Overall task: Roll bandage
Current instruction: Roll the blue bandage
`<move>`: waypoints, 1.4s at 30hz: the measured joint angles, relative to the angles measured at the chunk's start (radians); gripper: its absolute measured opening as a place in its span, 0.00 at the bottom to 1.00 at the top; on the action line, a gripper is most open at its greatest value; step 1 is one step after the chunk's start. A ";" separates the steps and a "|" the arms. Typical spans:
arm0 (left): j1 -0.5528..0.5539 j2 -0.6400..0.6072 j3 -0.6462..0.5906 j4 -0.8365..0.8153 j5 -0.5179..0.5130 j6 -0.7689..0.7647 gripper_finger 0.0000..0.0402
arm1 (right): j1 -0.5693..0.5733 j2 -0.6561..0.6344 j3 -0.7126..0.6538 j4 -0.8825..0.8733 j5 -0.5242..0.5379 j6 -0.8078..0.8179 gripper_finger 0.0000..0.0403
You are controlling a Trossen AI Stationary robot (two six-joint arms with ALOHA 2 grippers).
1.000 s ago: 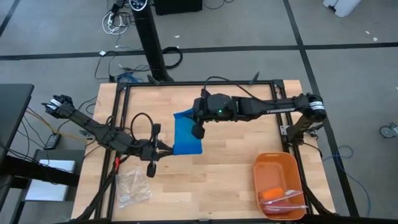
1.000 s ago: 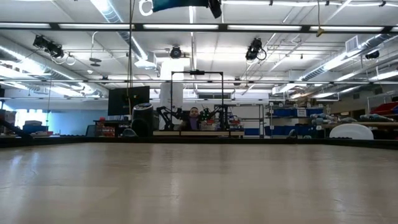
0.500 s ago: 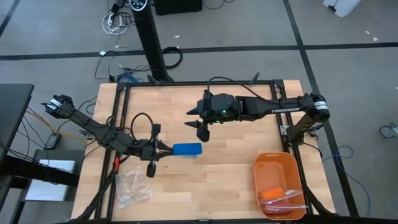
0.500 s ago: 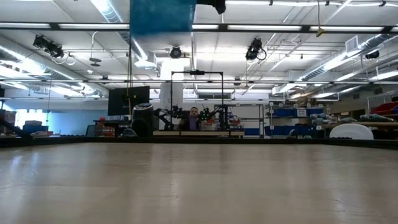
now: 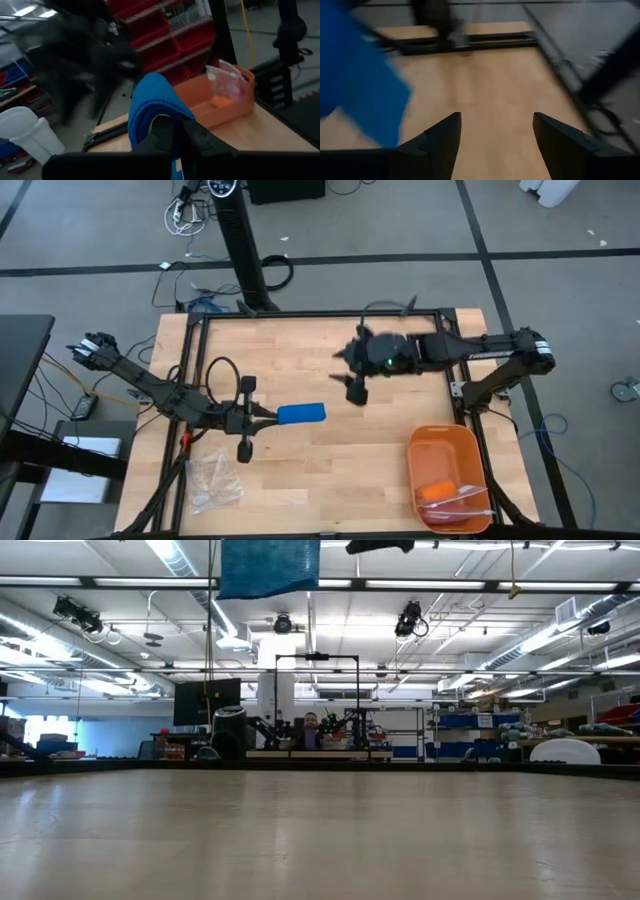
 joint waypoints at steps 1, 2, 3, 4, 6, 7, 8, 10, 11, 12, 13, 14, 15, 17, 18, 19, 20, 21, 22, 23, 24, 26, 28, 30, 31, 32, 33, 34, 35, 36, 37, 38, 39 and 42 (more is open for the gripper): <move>0.000 0.000 0.000 0.015 -0.011 0.003 0.03 | 0.012 -0.012 -0.059 0.061 -0.018 -0.009 0.61; 0.000 0.000 0.000 0.029 -0.020 0.014 0.03 | 0.023 -0.023 -0.124 0.137 -0.035 -0.018 0.61; 0.000 -0.001 0.000 0.046 -0.022 0.023 0.03 | 0.033 -0.035 -0.192 0.220 -0.052 -0.024 0.60; 0.000 -0.001 0.000 0.057 -0.022 0.029 0.03 | 0.043 -0.046 -0.267 0.329 -0.074 -0.027 0.59; 0.000 -0.001 0.000 0.070 -0.022 0.042 0.03 | 0.063 -0.059 -0.404 0.576 -0.104 -0.026 0.58; 0.000 -0.001 0.000 0.079 -0.022 0.044 0.03 | 0.076 -0.062 -0.467 0.700 -0.111 -0.022 0.58; 0.001 -0.001 0.000 0.082 -0.022 0.045 0.03 | 0.087 -0.058 -0.526 0.819 -0.114 -0.018 0.58; 0.003 -0.001 0.000 0.090 -0.022 0.047 0.03 | 0.110 -0.035 -0.618 1.032 -0.120 -0.017 0.59; 0.004 -0.001 0.000 0.094 -0.023 0.048 0.03 | 0.117 -0.018 -0.651 1.127 -0.120 -0.017 0.59; 0.004 -0.001 0.000 0.107 -0.022 0.049 0.03 | 0.121 0.000 -0.671 1.204 -0.118 -0.016 0.59; 0.004 -0.001 0.000 0.116 -0.022 0.050 0.03 | 0.121 0.019 -0.686 1.267 -0.114 -0.015 0.59; 0.004 -0.001 0.000 0.125 -0.017 0.051 0.03 | 0.115 0.038 -0.694 1.309 -0.111 -0.015 0.59; 0.005 -0.001 0.000 0.141 -0.012 0.052 0.03 | 0.108 0.056 -0.694 1.340 -0.113 -0.014 0.59; 0.010 -0.002 0.000 0.147 -0.007 0.052 0.03 | 0.093 0.092 -0.677 1.366 -0.153 -0.005 0.59; 0.015 -0.002 0.000 0.151 -0.004 0.052 0.03 | 0.087 0.106 -0.663 1.374 -0.181 0.004 0.59; 0.020 -0.001 0.000 0.148 -0.005 0.052 0.03 | 0.082 0.119 -0.649 1.382 -0.209 0.013 0.60; 0.023 -0.002 0.000 0.149 -0.004 0.052 0.03 | 0.077 0.134 -0.629 1.387 -0.226 0.021 0.60; 0.029 -0.001 0.000 0.152 -0.004 0.052 0.03 | 0.075 0.147 -0.612 1.390 -0.236 0.025 0.60; 0.034 -0.001 0.000 0.151 -0.004 0.052 0.03 | 0.073 0.161 -0.600 1.388 -0.241 0.027 0.60; 0.040 -0.001 0.000 0.153 -0.004 0.052 0.03 | 0.071 0.175 -0.587 1.384 -0.242 0.027 0.60; 0.045 -0.001 0.000 0.152 -0.004 0.052 0.03 | 0.071 0.186 -0.577 1.380 -0.242 0.027 0.59; 0.054 -0.001 0.000 0.152 -0.014 0.053 0.03 | 0.071 0.199 -0.565 1.378 -0.241 0.037 0.55; 0.058 -0.001 0.000 0.161 -0.030 0.067 0.03 | 0.081 0.207 -0.565 1.368 -0.226 0.059 0.47; 0.058 -0.005 0.000 0.173 -0.034 0.082 0.03 | 0.098 0.215 -0.566 1.353 -0.176 0.063 0.35; 0.058 -0.007 0.000 0.183 -0.035 0.095 0.03 | 0.106 0.216 -0.566 1.351 -0.151 0.057 0.28; 0.060 -0.007 0.000 0.194 -0.036 0.102 0.03 | 0.115 0.216 -0.566 1.356 -0.129 0.047 0.21; 0.064 -0.008 0.000 0.196 -0.044 0.109 0.03 | 0.128 0.213 -0.565 1.365 -0.104 0.038 0.13; 0.068 -0.008 0.000 0.198 -0.056 0.117 0.03 | 0.141 0.211 -0.565 1.371 -0.081 0.022 0.07; 0.069 -0.008 0.000 0.199 -0.076 0.126 0.03 | 0.156 0.211 -0.565 1.373 -0.069 0.005 0.04; 0.072 -0.008 0.000 0.202 -0.096 0.133 0.03 | 0.169 0.211 -0.565 1.374 -0.066 -0.001 0.03; 0.076 -0.008 0.000 0.208 -0.110 0.144 0.03 | 0.183 0.211 -0.565 1.375 -0.065 -0.001 0.03; 0.081 -0.008 0.000 0.213 -0.123 0.153 0.03 | 0.196 0.211 -0.565 1.377 -0.065 0.003 0.03; 0.087 -0.008 0.000 0.215 -0.129 0.160 0.03 | 0.211 0.211 -0.565 1.380 -0.059 0.005 0.02; 0.106 -0.008 -0.010 0.223 -0.154 0.179 0.03 | 0.257 0.211 -0.565 1.388 -0.021 0.002 0.01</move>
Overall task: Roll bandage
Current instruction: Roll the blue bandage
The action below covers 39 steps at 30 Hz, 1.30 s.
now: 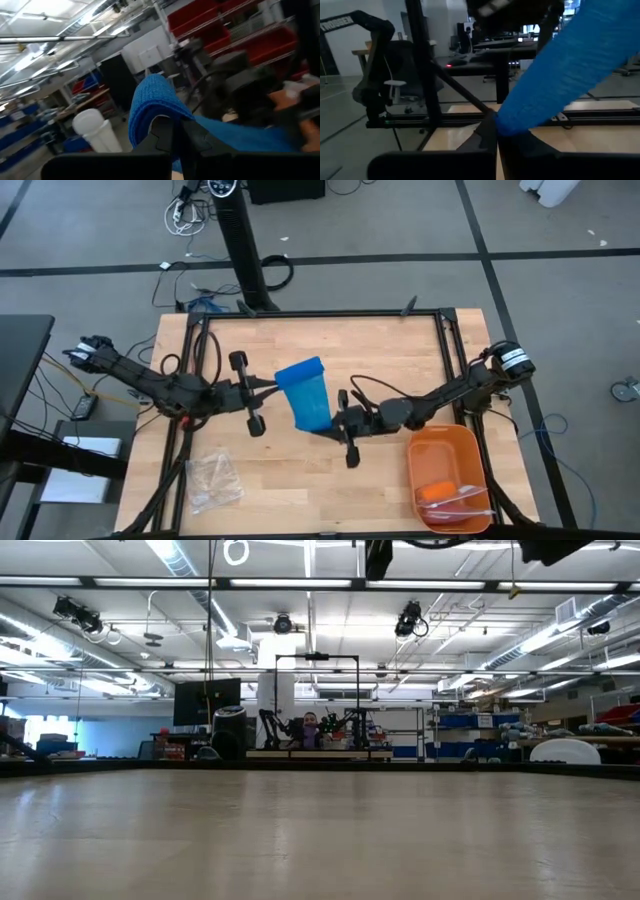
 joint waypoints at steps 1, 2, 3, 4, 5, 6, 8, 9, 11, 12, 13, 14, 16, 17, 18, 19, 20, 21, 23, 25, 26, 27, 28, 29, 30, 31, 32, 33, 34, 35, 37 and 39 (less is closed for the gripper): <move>0.008 0.000 -0.008 0.008 -0.007 0.002 0.03 | 0.014 0.000 0.000 0.008 0.017 0.000 0.01; 0.015 0.000 -0.017 0.016 -0.007 0.002 0.03 | 0.026 0.000 0.000 0.022 0.028 -0.003 0.01; 0.020 0.000 -0.025 0.017 -0.007 0.001 0.03 | 0.036 0.000 0.000 0.043 0.033 -0.007 0.01; 0.023 0.000 -0.033 0.017 -0.007 0.001 0.03 | 0.043 0.000 0.000 0.066 0.035 -0.018 0.01; 0.026 0.000 -0.040 0.017 -0.007 0.000 0.03 | 0.049 -0.001 0.000 0.087 0.038 -0.029 0.01; 0.028 0.000 -0.047 0.018 -0.008 -0.003 0.03 | 0.055 -0.007 0.000 0.096 0.046 -0.040 0.01; 0.028 0.000 -0.062 0.019 -0.016 -0.004 0.03 | 0.059 -0.020 0.005 0.106 0.052 -0.054 0.01; 0.028 0.000 -0.069 0.019 -0.019 -0.004 0.03 | 0.061 -0.028 0.012 0.107 0.055 -0.061 0.00; 0.028 -0.001 -0.083 0.023 -0.022 -0.005 0.03 | 0.066 -0.043 0.030 0.107 0.058 -0.085 0.00; 0.028 -0.001 -0.091 0.024 -0.024 -0.006 0.03 | 0.068 -0.048 0.041 0.108 0.058 -0.096 0.00; 0.028 -0.001 -0.098 0.024 -0.026 -0.012 0.03 | 0.068 -0.053 0.052 0.104 0.057 -0.108 0.00; 0.028 -0.001 -0.105 0.024 -0.026 -0.028 0.03 | 0.068 -0.057 0.067 0.095 0.057 -0.121 0.00; 0.028 0.000 -0.118 0.017 -0.026 -0.057 0.03 | 0.066 -0.066 0.099 0.068 0.058 -0.143 0.00; 0.028 0.003 -0.124 0.017 -0.024 -0.078 0.03 | 0.062 -0.066 0.121 0.056 0.058 -0.151 0.00; 0.028 0.009 -0.130 0.018 -0.020 -0.089 0.03 | 0.056 -0.067 0.141 0.039 0.060 -0.156 0.00; 0.027 0.013 -0.135 0.015 -0.013 -0.105 0.03 | 0.050 -0.067 0.162 0.015 0.063 -0.159 0.00; 0.027 0.018 -0.136 0.013 0.001 -0.111 0.03 | 0.042 -0.067 0.188 -0.023 0.063 -0.159 0.00; 0.025 0.026 -0.136 0.017 0.009 -0.113 0.03 | 0.035 -0.067 0.215 -0.062 0.063 -0.160 0.00; 0.019 0.045 -0.136 0.023 0.022 -0.115 0.03 | 0.020 -0.067 0.266 -0.138 0.077 -0.160 0.00; 0.013 0.065 -0.136 0.017 0.026 -0.115 0.03 | 0.008 -0.066 0.308 -0.205 0.109 -0.160 0.00; 0.012 0.074 -0.136 0.019 0.026 -0.115 0.03 | 0.002 -0.066 0.326 -0.231 0.124 -0.163 0.00; 0.007 0.080 -0.136 0.018 0.026 -0.115 0.03 | -0.002 -0.066 0.341 -0.247 0.144 -0.167 0.00; 0.001 0.085 -0.136 0.019 0.025 -0.115 0.03 | -0.005 -0.066 0.354 -0.263 0.171 -0.170 0.00; -0.006 0.088 -0.136 0.019 0.024 -0.115 0.03 | -0.009 -0.067 0.365 -0.280 0.195 -0.182 0.00; -0.014 0.092 -0.136 0.023 0.024 -0.112 0.03 | -0.012 -0.067 0.376 -0.295 0.220 -0.191 0.00; -0.022 0.093 -0.136 0.028 0.023 -0.111 0.03 | -0.015 -0.067 0.384 -0.315 0.239 -0.198 0.00; -0.032 0.093 -0.136 0.032 0.023 -0.109 0.03 | -0.019 -0.066 0.393 -0.336 0.253 -0.199 0.00; -0.042 0.093 -0.136 0.039 0.024 -0.107 0.03 | -0.024 -0.066 0.398 -0.351 0.256 -0.198 0.00; -0.052 0.093 -0.136 0.045 0.023 -0.105 0.03 | -0.030 -0.067 0.402 -0.366 0.259 -0.191 0.00; -0.062 0.093 -0.136 0.049 0.023 -0.103 0.03 | -0.035 -0.067 0.402 -0.376 0.259 -0.182 0.00; -0.081 0.093 -0.135 0.052 0.023 -0.098 0.03 | -0.049 -0.067 0.402 -0.406 0.259 -0.150 0.00; -0.102 0.094 -0.125 0.053 0.023 -0.077 0.03 | -0.063 -0.067 0.402 -0.439 0.260 -0.102 0.01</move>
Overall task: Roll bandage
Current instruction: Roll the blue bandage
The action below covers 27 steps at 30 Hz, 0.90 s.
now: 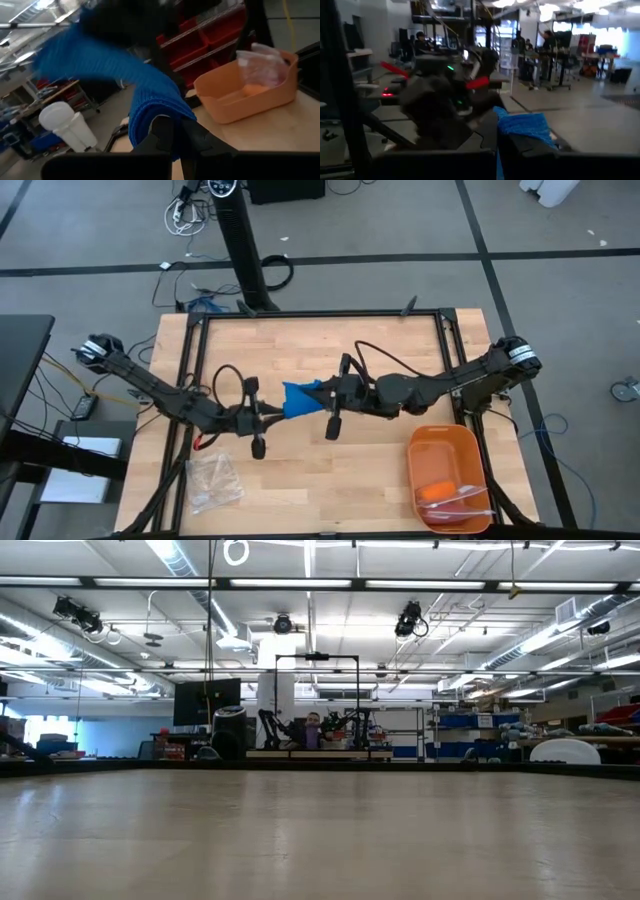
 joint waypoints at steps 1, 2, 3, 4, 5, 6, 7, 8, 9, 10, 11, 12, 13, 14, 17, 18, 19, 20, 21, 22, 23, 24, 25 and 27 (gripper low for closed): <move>-0.011 0.000 0.007 0.004 0.000 0.011 0.03 | -0.006 0.000 0.001 -0.023 0.000 0.028 0.02; -0.020 0.000 0.014 0.006 0.000 0.022 0.03 | -0.012 0.000 0.001 -0.048 0.000 0.054 0.03; -0.027 0.000 0.022 0.006 0.000 0.027 0.03 | -0.017 0.000 0.001 -0.072 0.000 0.079 0.05; -0.032 0.000 0.029 0.004 0.000 0.033 0.03 | -0.020 0.000 0.001 -0.090 0.000 0.100 0.06; -0.038 0.000 0.035 0.001 -0.001 0.044 0.03 | -0.021 0.000 0.001 -0.100 0.000 0.113 0.08; -0.044 0.000 0.039 -0.003 -0.003 0.051 0.03 | -0.021 0.000 0.001 -0.104 0.000 0.118 0.10; -0.050 0.000 0.043 -0.004 -0.004 0.056 0.03 | -0.021 0.000 0.002 -0.108 -0.001 0.120 0.12; -0.055 0.000 0.048 -0.006 -0.004 0.061 0.03 | -0.021 0.000 0.002 -0.112 -0.001 0.120 0.15; -0.059 0.000 0.052 -0.014 -0.003 0.067 0.03 | -0.021 0.000 0.002 -0.117 0.000 0.120 0.17; -0.063 0.000 0.055 -0.019 -0.003 0.071 0.03 | -0.021 0.000 0.002 -0.124 0.000 0.122 0.20; -0.065 0.000 0.056 -0.022 -0.003 0.073 0.03 | -0.021 -0.001 0.002 -0.130 0.000 0.125 0.23; -0.069 0.000 0.058 -0.023 -0.003 0.073 0.03 | -0.020 -0.001 0.002 -0.138 -0.002 0.135 0.25; -0.072 0.000 0.058 -0.022 -0.002 0.074 0.03 | -0.019 -0.001 0.002 -0.148 -0.012 0.145 0.28; -0.075 0.000 0.058 -0.022 0.003 0.074 0.03 | -0.019 -0.001 0.002 -0.157 -0.025 0.161 0.31; -0.081 0.001 0.058 -0.022 0.008 0.073 0.03 | -0.019 -0.001 0.002 -0.185 -0.062 0.189 0.37; -0.083 0.001 0.058 -0.022 0.008 0.073 0.03 | -0.019 -0.001 0.002 -0.190 -0.064 0.190 0.39; -0.083 0.001 0.058 -0.021 0.008 0.072 0.03 | -0.019 -0.002 0.002 -0.193 -0.064 0.186 0.40; -0.083 0.001 0.058 -0.020 0.008 0.070 0.03 | -0.017 -0.009 0.002 -0.206 -0.067 0.177 0.42; -0.083 0.001 0.058 -0.020 0.008 0.062 0.03 | -0.014 -0.018 0.002 -0.222 -0.067 0.164 0.42; -0.083 0.001 0.059 -0.016 0.008 0.053 0.03 | -0.011 -0.033 0.002 -0.239 -0.066 0.148 0.43; -0.083 0.000 0.060 -0.011 0.008 0.043 0.03 | -0.005 -0.053 0.001 -0.263 -0.061 0.128 0.44; -0.084 -0.002 0.061 -0.007 0.010 0.026 0.03 | 0.001 -0.078 0.001 -0.287 -0.058 0.105 0.44; -0.084 -0.004 0.062 -0.004 0.017 0.013 0.03 | 0.008 -0.104 0.001 -0.310 -0.053 0.079 0.45; -0.083 -0.005 0.062 0.001 0.058 -0.026 0.03 | 0.023 -0.159 0.001 -0.368 -0.051 0.035 0.45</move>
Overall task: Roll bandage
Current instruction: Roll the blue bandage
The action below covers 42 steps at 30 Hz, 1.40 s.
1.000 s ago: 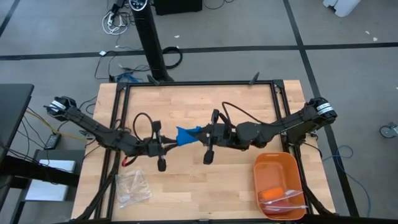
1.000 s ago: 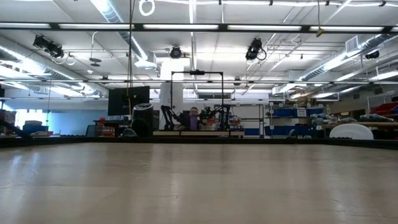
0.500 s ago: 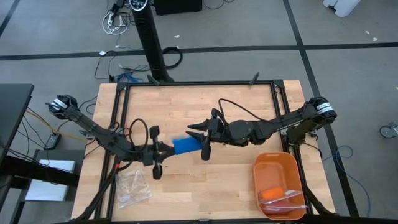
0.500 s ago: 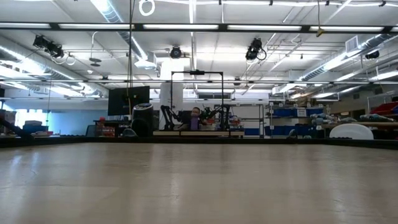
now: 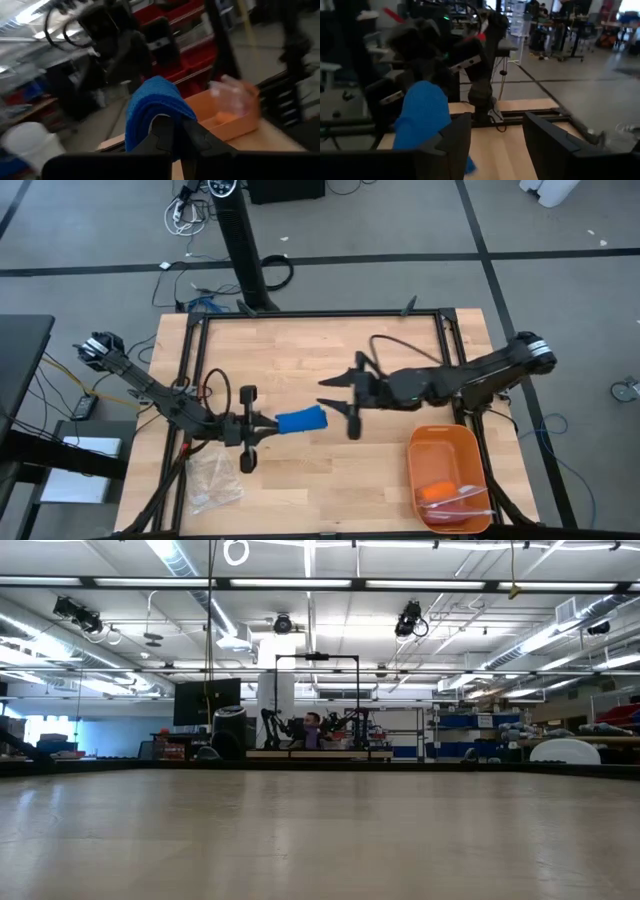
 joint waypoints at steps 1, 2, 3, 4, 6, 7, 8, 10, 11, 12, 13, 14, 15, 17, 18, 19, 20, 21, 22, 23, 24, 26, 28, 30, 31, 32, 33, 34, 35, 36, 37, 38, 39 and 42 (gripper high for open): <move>0.000 0.000 0.000 0.004 0.023 -0.017 0.03 | 0.006 -0.025 0.000 -0.030 0.000 -0.007 0.45; 0.000 0.001 0.000 0.022 0.048 -0.039 0.03 | 0.011 -0.046 0.000 -0.062 0.000 -0.009 0.45; 0.000 0.001 0.000 0.049 0.073 -0.063 0.03 | 0.017 -0.065 0.000 -0.094 0.002 -0.011 0.45; 0.002 0.001 0.000 0.084 0.096 -0.085 0.03 | 0.023 -0.079 0.000 -0.120 0.002 -0.013 0.45; 0.001 0.001 0.000 0.170 0.123 -0.122 0.03 | 0.037 -0.093 0.000 -0.158 0.005 -0.017 0.45; 0.002 0.003 0.000 0.224 0.130 -0.149 0.03 | 0.043 -0.093 0.000 -0.162 0.005 -0.025 0.45; 0.003 0.003 0.000 0.273 0.130 -0.180 0.03 | 0.051 -0.087 0.000 -0.159 0.004 -0.040 0.45; 0.011 0.003 0.000 0.345 0.130 -0.260 0.03 | 0.065 -0.068 0.000 -0.141 0.003 -0.063 0.46; 0.018 0.003 0.000 0.367 0.130 -0.305 0.03 | 0.070 -0.054 -0.001 -0.118 0.001 -0.067 0.46; 0.025 0.003 0.000 0.387 0.134 -0.341 0.03 | 0.073 -0.041 -0.001 -0.095 -0.001 -0.075 0.47; 0.032 0.004 0.000 0.402 0.138 -0.370 0.03 | 0.076 -0.029 -0.001 -0.070 0.000 -0.089 0.47; 0.038 0.004 -0.001 0.421 0.144 -0.397 0.03 | 0.077 -0.015 -0.001 -0.038 0.001 -0.106 0.47; 0.042 0.004 -0.001 0.436 0.154 -0.422 0.03 | 0.077 -0.001 -0.001 0.000 0.002 -0.123 0.47; 0.054 0.003 -0.001 0.443 0.161 -0.446 0.03 | 0.077 0.024 -0.001 0.070 0.002 -0.150 0.47; 0.060 0.003 -0.001 0.441 0.160 -0.450 0.03 | 0.077 0.032 -0.001 0.104 0.001 -0.157 0.47; 0.065 0.004 -0.001 0.438 0.159 -0.451 0.03 | 0.078 0.036 -0.001 0.128 -0.001 -0.160 0.47; 0.068 0.004 -0.001 0.437 0.158 -0.451 0.03 | 0.078 0.041 -0.001 0.157 -0.001 -0.152 0.47; 0.069 0.004 -0.002 0.438 0.156 -0.450 0.03 | 0.078 0.043 -0.001 0.177 -0.002 -0.141 0.47; 0.070 0.004 -0.002 0.439 0.156 -0.448 0.03 | 0.078 0.043 -0.001 0.183 -0.002 -0.134 0.48; 0.070 0.004 -0.002 0.439 0.156 -0.444 0.03 | 0.078 0.044 -0.001 0.195 -0.002 -0.124 0.48; 0.072 0.004 -0.002 0.438 0.156 -0.441 0.03 | 0.077 0.044 -0.001 0.206 -0.003 -0.115 0.48; 0.076 0.008 -0.002 0.438 0.156 -0.440 0.03 | 0.071 0.044 -0.001 0.221 -0.006 -0.096 0.48; 0.078 0.014 -0.002 0.438 0.148 -0.438 0.03 | 0.062 0.044 -0.001 0.225 -0.006 -0.085 0.48; 0.082 0.024 -0.002 0.443 0.149 -0.438 0.03 | 0.050 0.044 -0.001 0.229 -0.006 -0.084 0.48; 0.084 0.031 -0.002 0.450 0.149 -0.438 0.03 | 0.043 0.044 -0.001 0.232 -0.006 -0.082 0.47; 0.088 0.037 -0.002 0.459 0.150 -0.438 0.03 | 0.038 0.044 -0.001 0.234 -0.007 -0.081 0.47; 0.089 0.041 -0.002 0.460 0.149 -0.437 0.03 | 0.034 0.044 -0.001 0.234 -0.014 -0.081 0.47; 0.091 0.044 -0.002 0.460 0.148 -0.437 0.03 | 0.030 0.044 -0.001 0.234 -0.028 -0.077 0.47; 0.091 0.045 -0.002 0.461 0.146 -0.434 0.03 | 0.027 0.044 -0.001 0.234 -0.045 -0.069 0.47; 0.093 0.045 -0.002 0.461 0.146 -0.429 0.03 | 0.026 0.044 -0.001 0.234 -0.065 -0.058 0.47; 0.095 0.045 -0.002 0.465 0.148 -0.427 0.03 | 0.023 0.044 -0.001 0.234 -0.085 -0.056 0.47; 0.095 0.045 -0.002 0.466 0.148 -0.427 0.03 | 0.022 0.044 -0.001 0.234 -0.097 -0.056 0.47; 0.095 0.045 -0.002 0.470 0.148 -0.424 0.03 | 0.022 0.044 -0.001 0.234 -0.100 -0.056 0.47; 0.096 0.045 -0.002 0.485 0.165 -0.421 0.03 | 0.014 0.044 -0.001 0.234 -0.092 -0.057 0.39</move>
